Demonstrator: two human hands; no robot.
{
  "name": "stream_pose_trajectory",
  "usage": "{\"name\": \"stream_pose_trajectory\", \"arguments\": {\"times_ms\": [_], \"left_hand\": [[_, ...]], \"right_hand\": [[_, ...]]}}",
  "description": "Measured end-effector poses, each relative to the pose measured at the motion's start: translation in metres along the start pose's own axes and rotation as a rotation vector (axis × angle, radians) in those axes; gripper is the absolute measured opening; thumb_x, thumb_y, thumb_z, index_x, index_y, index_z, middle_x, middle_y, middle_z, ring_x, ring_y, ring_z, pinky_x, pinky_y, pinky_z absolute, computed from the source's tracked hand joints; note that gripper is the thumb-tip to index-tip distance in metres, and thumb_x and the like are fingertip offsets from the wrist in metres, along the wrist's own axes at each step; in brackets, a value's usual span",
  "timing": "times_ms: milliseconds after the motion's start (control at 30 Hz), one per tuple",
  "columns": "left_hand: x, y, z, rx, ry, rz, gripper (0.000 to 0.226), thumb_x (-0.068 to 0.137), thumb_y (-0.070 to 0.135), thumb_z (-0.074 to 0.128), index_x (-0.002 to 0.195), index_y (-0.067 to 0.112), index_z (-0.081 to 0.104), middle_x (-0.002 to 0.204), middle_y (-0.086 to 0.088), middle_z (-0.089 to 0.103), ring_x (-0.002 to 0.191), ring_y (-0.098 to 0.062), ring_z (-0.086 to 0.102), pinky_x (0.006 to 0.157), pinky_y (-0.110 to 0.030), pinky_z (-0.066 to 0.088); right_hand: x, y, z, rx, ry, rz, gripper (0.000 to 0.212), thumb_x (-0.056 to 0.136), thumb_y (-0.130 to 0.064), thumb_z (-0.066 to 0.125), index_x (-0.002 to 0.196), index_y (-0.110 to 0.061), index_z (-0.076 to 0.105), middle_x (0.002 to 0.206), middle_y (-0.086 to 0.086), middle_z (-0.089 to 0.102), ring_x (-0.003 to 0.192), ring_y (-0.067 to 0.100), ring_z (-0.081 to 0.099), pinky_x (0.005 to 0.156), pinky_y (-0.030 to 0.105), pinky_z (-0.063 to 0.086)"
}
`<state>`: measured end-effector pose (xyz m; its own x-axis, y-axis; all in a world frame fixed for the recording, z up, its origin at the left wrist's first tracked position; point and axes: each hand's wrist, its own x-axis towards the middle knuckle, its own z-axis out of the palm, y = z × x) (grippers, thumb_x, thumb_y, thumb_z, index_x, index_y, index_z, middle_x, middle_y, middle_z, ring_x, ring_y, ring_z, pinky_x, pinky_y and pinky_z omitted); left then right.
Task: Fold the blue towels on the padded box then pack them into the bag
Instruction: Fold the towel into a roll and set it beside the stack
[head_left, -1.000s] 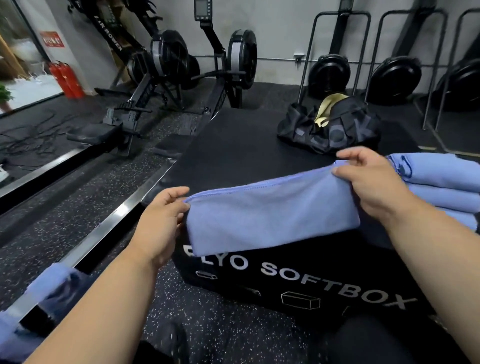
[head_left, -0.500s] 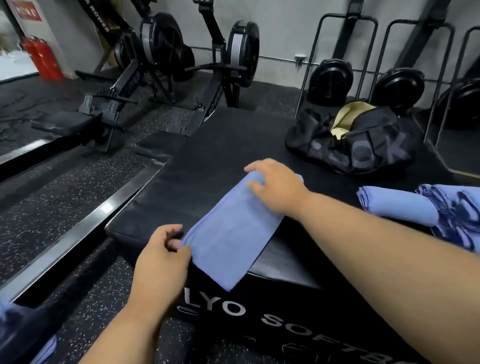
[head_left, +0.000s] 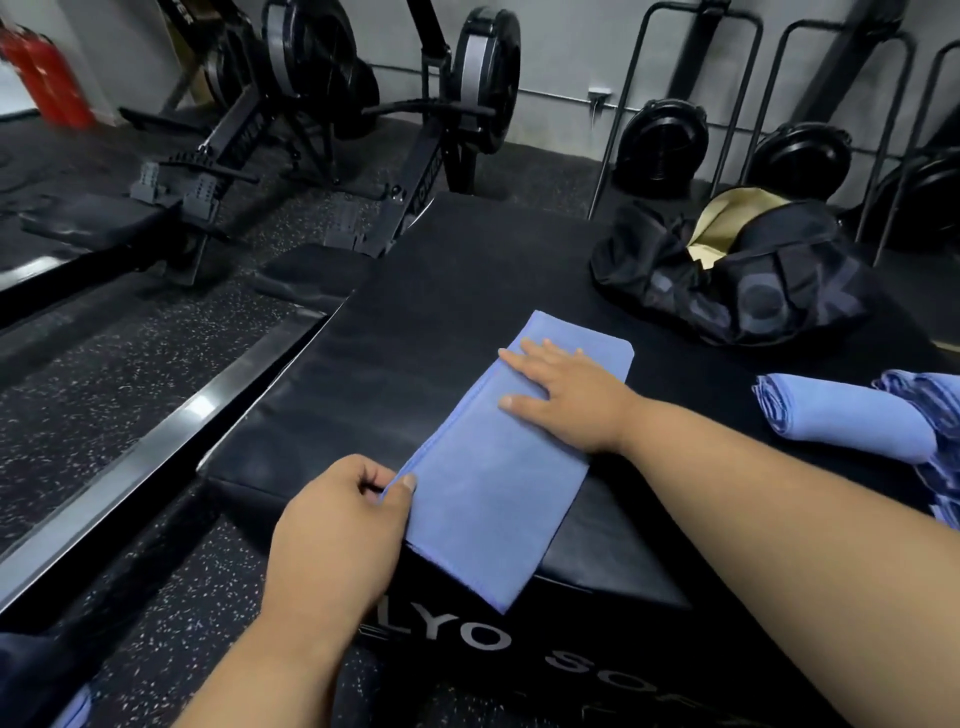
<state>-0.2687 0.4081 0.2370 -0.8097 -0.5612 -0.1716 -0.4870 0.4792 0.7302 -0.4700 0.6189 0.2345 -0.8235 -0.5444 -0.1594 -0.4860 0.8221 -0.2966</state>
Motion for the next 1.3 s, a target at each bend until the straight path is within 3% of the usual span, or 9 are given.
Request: {"name": "stream_pose_trajectory", "arguments": {"times_ms": [300,467,567,633,767,867,1000,1133,1300], "left_hand": [[-0.004,-0.005,0.0,-0.042,0.01,0.025,0.023,0.095,0.047,0.066,0.081,0.029,0.064,0.07,0.022,0.067,0.064,-0.003,0.062,0.06,-0.028,0.045],[-0.003,-0.004,-0.002,-0.031,-0.004,0.027,0.022,0.095,0.048,0.065,0.082,0.03,0.064,0.071,0.023,0.067,0.065,-0.004,0.063,0.064,-0.028,0.049],[-0.003,-0.004,-0.002,-0.035,-0.015,0.018,0.022,0.095,0.048,0.064,0.082,0.029,0.063,0.071,0.022,0.068,0.064,-0.004,0.063,0.062,-0.027,0.047],[-0.003,-0.004,-0.003,-0.03,-0.02,0.016,0.022,0.095,0.048,0.064,0.083,0.03,0.063,0.071,0.022,0.068,0.065,-0.004,0.063,0.061,-0.027,0.046],[-0.002,-0.003,-0.002,-0.026,-0.017,0.021,0.021,0.095,0.049,0.064,0.084,0.031,0.063,0.069,0.021,0.067,0.065,-0.005,0.064,0.063,-0.029,0.049],[-0.003,-0.003,0.001,-0.02,0.018,0.032,0.017,0.095,0.05,0.064,0.088,0.034,0.06,0.072,0.015,0.068,0.072,-0.006,0.064,0.071,-0.033,0.053],[-0.004,-0.002,0.004,-0.008,0.033,0.034,0.018,0.096,0.05,0.062,0.105,0.039,0.05,0.085,0.01,0.067,0.084,-0.014,0.065,0.08,-0.04,0.054],[-0.004,-0.002,0.003,0.026,0.036,0.062,0.018,0.098,0.049,0.058,0.11,0.042,0.047,0.089,0.011,0.066,0.081,-0.01,0.062,0.074,-0.037,0.051],[-0.003,-0.006,0.005,0.06,0.035,0.077,0.02,0.098,0.05,0.057,0.115,0.043,0.049,0.095,0.011,0.066,0.087,-0.013,0.063,0.074,-0.034,0.045]], "right_hand": [[0.039,0.016,-0.02,-0.093,-0.133,0.091,0.071,0.103,-0.068,0.036,0.165,-0.048,0.008,0.175,-0.011,-0.007,0.162,0.018,-0.01,0.129,0.055,-0.007],[0.051,0.028,-0.046,0.079,0.016,0.223,0.077,0.096,-0.048,0.061,0.165,-0.031,0.03,0.173,-0.004,0.022,0.159,0.018,0.023,0.128,0.039,0.022],[0.054,0.038,-0.052,0.039,0.122,0.377,0.044,0.09,-0.049,0.065,0.119,-0.017,0.072,0.13,0.006,0.069,0.115,0.028,0.066,0.101,0.043,0.054],[0.056,0.039,-0.053,0.098,0.084,0.384,0.036,0.093,-0.044,0.068,0.095,-0.008,0.069,0.105,0.009,0.072,0.099,0.03,0.068,0.088,0.041,0.055],[0.069,0.033,-0.057,0.081,0.143,0.317,0.023,0.097,-0.036,0.067,0.089,-0.017,0.058,0.098,0.005,0.067,0.092,0.027,0.062,0.081,0.04,0.049],[0.084,0.027,-0.056,-0.072,0.317,0.246,0.013,0.101,-0.038,0.06,0.101,-0.025,0.058,0.11,0.002,0.066,0.108,0.031,0.06,0.097,0.047,0.043],[0.085,0.019,-0.042,-0.152,0.32,0.186,0.058,0.098,-0.052,0.061,0.151,-0.032,0.048,0.145,0.007,0.053,0.133,0.034,0.048,0.112,0.049,0.033],[0.044,0.008,-0.016,0.089,0.435,0.049,0.05,0.102,-0.044,0.058,0.148,-0.027,0.056,0.148,-0.003,0.058,0.138,0.023,0.051,0.113,0.036,0.035],[0.002,0.005,0.014,0.057,0.136,0.042,0.069,0.102,-0.063,0.046,0.164,-0.038,0.028,0.174,-0.01,0.017,0.162,0.017,0.006,0.131,0.043,0.008]]}}
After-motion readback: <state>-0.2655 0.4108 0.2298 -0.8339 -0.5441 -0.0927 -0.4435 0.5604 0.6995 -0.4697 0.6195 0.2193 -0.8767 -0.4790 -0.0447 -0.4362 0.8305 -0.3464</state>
